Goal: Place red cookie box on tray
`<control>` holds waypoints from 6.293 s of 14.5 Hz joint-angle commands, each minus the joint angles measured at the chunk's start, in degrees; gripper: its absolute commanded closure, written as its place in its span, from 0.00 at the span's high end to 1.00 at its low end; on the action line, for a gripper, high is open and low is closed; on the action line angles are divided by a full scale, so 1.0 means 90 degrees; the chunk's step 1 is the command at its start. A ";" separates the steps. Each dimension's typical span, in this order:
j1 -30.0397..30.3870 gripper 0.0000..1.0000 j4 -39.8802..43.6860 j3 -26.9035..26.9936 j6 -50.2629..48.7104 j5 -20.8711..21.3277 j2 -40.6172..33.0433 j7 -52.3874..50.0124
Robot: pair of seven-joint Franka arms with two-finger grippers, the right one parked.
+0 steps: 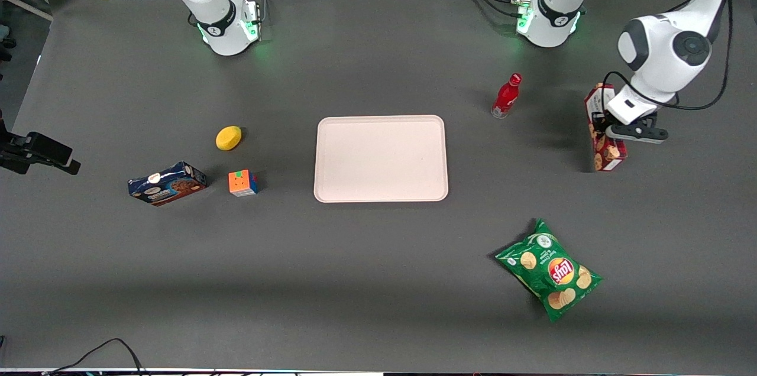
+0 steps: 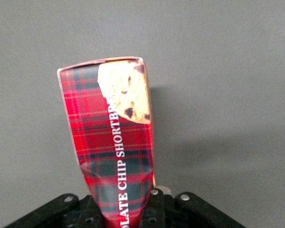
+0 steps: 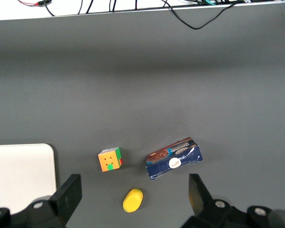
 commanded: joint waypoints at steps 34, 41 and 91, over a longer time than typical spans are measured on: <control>-0.0356 0.10 0.5214 -0.5672 -0.3435 0.2261 0.3197 -0.7890; -0.0444 0.10 0.5565 -0.5662 -0.3416 0.3874 0.4360 -0.9189; -0.0396 1.00 0.5576 -0.1365 -0.6171 0.0125 -0.0512 -0.2090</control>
